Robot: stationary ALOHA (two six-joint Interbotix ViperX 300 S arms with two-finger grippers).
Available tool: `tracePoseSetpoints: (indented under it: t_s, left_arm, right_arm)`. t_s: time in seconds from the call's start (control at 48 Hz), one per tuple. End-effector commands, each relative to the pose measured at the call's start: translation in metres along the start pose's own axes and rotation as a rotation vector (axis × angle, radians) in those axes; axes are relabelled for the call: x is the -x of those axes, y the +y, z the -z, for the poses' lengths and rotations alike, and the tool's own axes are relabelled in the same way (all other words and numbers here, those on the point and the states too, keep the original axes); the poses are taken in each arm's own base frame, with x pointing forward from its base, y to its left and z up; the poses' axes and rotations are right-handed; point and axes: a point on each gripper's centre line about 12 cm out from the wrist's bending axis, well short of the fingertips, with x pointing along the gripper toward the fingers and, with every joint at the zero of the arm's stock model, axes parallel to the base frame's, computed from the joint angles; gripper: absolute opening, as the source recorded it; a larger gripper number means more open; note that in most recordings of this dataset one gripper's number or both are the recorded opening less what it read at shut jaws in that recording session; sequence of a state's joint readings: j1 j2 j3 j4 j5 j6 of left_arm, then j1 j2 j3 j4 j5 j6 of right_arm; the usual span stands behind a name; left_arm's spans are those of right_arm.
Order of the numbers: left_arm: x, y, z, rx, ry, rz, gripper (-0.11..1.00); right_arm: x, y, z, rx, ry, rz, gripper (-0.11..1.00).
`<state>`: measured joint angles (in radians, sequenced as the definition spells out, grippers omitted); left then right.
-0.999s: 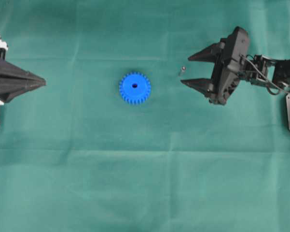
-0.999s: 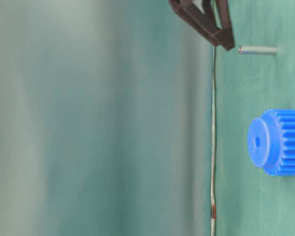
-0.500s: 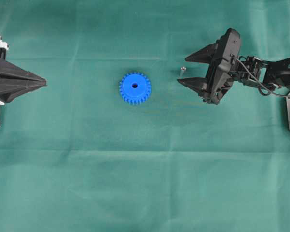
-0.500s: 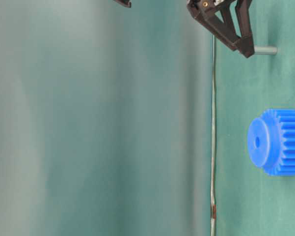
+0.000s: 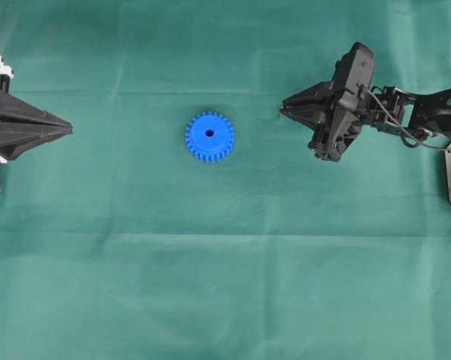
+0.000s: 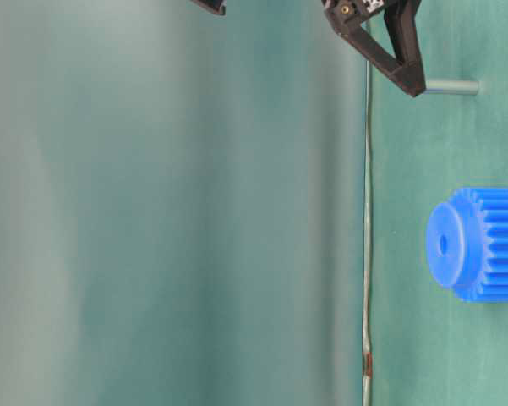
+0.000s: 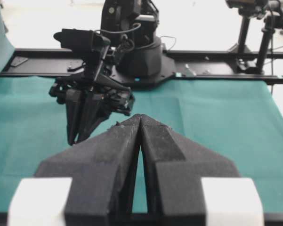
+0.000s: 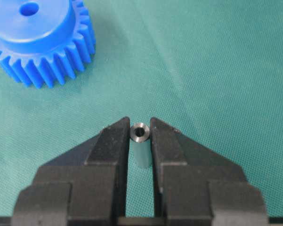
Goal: Insert the shaft placed at a random location into the center hole of the medium gear at another random location.
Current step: 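Lower the right gripper and close it around the silver shaft, then lift the shaft and carry it left over the blue gear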
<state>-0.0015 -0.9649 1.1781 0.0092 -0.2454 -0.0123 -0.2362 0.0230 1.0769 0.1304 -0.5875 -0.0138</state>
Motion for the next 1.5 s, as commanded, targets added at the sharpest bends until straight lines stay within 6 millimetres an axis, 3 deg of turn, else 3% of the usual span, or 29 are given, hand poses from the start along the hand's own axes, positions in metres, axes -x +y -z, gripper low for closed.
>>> tracePoseSetpoints:
  t_s: [0.0,0.208,0.75,1.291,1.478]
  left_arm:
    - [-0.003,0.001,-0.009,-0.005,-0.02,-0.002,0.0]
    - [-0.003,0.0,-0.009,-0.003,-0.02,-0.001,0.0]
    - [-0.002,0.0,-0.011,-0.003,-0.026,-0.002,0.0]
    - [-0.002,0.001,-0.01,-0.003,-0.018,-0.002,0.0]
    - [-0.002,0.001,-0.009,-0.003,-0.017,-0.002,0.0]
  right_arm:
    - [-0.001,0.0,-0.007,0.007,-0.017,0.0,0.13]
    - [0.0,0.0,-0.014,0.0,-0.038,0.0,0.13]
    - [0.039,0.01,-0.085,0.009,-0.055,-0.048,0.13]
    - [0.034,0.011,-0.088,0.013,-0.055,-0.049,0.13]
    - [0.021,0.024,-0.1,0.026,-0.096,-0.079,0.13]
